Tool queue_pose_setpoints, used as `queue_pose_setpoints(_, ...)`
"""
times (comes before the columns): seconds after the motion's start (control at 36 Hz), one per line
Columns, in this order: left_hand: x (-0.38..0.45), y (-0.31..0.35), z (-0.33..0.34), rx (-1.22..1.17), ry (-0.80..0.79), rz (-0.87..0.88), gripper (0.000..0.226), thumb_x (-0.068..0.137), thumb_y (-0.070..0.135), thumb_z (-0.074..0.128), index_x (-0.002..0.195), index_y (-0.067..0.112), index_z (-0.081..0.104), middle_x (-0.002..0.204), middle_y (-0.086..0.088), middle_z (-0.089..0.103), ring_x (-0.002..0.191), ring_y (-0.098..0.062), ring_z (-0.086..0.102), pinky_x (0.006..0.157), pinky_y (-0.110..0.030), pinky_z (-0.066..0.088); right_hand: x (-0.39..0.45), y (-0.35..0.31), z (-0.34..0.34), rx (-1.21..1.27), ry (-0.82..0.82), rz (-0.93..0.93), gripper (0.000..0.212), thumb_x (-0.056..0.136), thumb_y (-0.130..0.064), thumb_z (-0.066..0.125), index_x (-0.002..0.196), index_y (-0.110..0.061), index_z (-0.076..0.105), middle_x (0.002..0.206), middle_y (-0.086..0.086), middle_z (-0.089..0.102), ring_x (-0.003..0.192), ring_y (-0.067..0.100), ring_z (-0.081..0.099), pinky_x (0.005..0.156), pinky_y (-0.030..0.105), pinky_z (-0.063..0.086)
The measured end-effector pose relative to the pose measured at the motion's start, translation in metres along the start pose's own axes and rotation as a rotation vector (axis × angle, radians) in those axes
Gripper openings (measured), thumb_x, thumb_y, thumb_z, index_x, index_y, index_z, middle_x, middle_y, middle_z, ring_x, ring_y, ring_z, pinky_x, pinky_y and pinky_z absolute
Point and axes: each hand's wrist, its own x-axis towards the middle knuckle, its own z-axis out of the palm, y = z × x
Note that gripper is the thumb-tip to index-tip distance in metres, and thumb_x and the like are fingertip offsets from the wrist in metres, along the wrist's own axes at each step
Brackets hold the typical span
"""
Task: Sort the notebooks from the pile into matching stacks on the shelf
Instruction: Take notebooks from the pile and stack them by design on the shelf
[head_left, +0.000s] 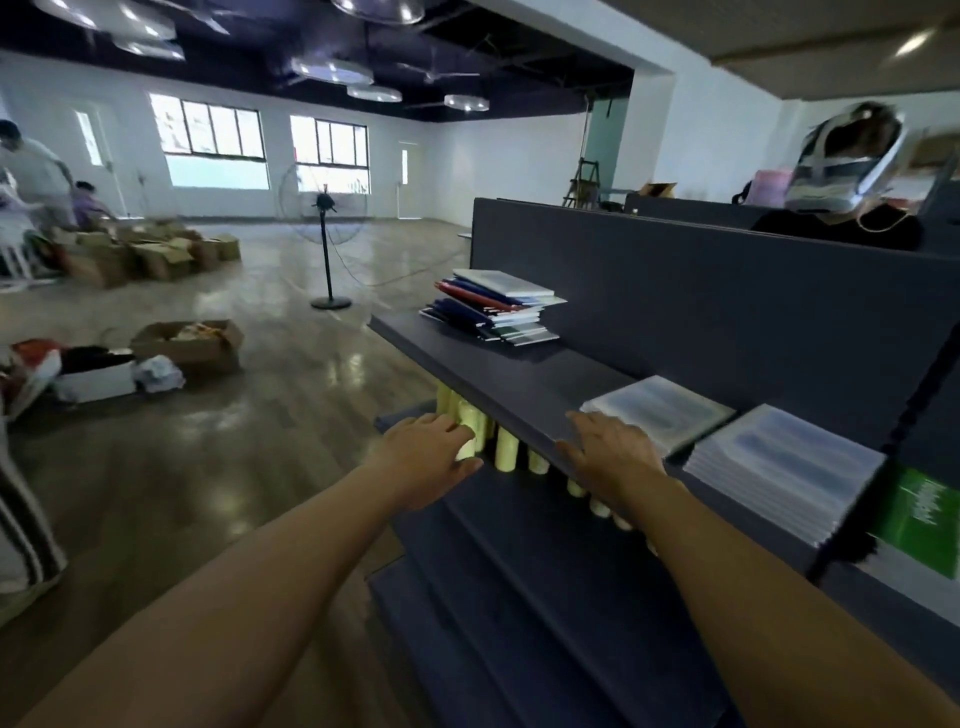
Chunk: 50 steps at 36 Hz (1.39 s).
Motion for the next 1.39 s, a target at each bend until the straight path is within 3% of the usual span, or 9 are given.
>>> queue_pose_setpoints(0.17,0.078,-0.039,0.001,0.084,-0.003,0.017,0.049,0.098,0.053,0.032,0.137,0.024,0.042,0.141,0.002,0.045,0.129,-0.021,0.042,0.104,-0.034,0.033,0.086,0.011,-0.009,0.005,0.021,0.013,0.057,0.101,-0.049,0.027,0.150,-0.021,0.022,0.152,0.003,0.032,0.135,0.024,0.035,0.108,0.036,0.030)
queue_pose_setpoints(0.25,0.117,-0.059,0.003,0.109,0.010,0.016,0.061,0.093,0.060,0.020,0.136,0.023,0.044,0.140,0.001,0.046,0.129,-0.020,0.043,0.104,-0.033,0.034,0.125,0.016,-0.014,-0.006,0.025,0.022,0.057,0.101,-0.050,0.026,0.150,-0.021,0.023,0.153,0.002,0.031,0.136,0.024,0.034,0.108,0.034,0.029)
queue_pose_setpoints(0.36,0.161,-0.081,0.006,0.114,0.004,0.005,0.050,0.099,0.051,0.034,0.137,0.019,0.043,0.139,-0.002,0.045,0.129,-0.021,0.042,0.104,-0.033,0.033,0.168,0.020,-0.017,-0.016,0.011,0.041,0.055,0.101,-0.048,0.025,0.149,-0.021,0.023,0.152,0.003,0.033,0.135,0.025,0.036,0.107,0.037,0.029)
queue_pose_setpoints(0.64,0.260,-0.117,0.013,0.060,0.131,0.048,0.046,0.098,0.047,0.038,0.137,0.022,0.043,0.137,0.000,0.046,0.127,-0.020,0.042,0.103,-0.033,0.035,0.249,0.008,-0.019,0.021,0.089,0.110,0.050,0.101,-0.049,0.027,0.142,-0.022,0.035,0.136,0.006,0.050,0.123,0.025,0.046,0.097,0.038,0.038)
queue_pose_setpoints(0.94,0.358,-0.170,0.016,0.043,0.219,0.160,0.040,0.096,0.042,0.045,0.131,0.021,0.048,0.135,-0.002,0.050,0.126,-0.024,0.045,0.102,-0.036,0.036,0.337,-0.030,-0.025,0.068,0.120,0.238,0.049,0.100,-0.048,0.030,0.139,-0.019,0.039,0.134,0.009,0.050,0.121,0.028,0.046,0.091,0.037,0.039)
queue_pose_setpoints(1.39,0.434,-0.218,0.047,-0.055,0.271,0.322,0.033,0.097,0.042,0.042,0.119,0.020,0.051,0.127,-0.002,0.052,0.119,-0.023,0.047,0.097,-0.037,0.038,0.418,-0.041,0.001,-0.086,0.085,0.311,0.055,0.096,-0.054,0.036,0.140,-0.020,0.035,0.136,0.003,0.047,0.121,0.025,0.047,0.094,0.038,0.041)
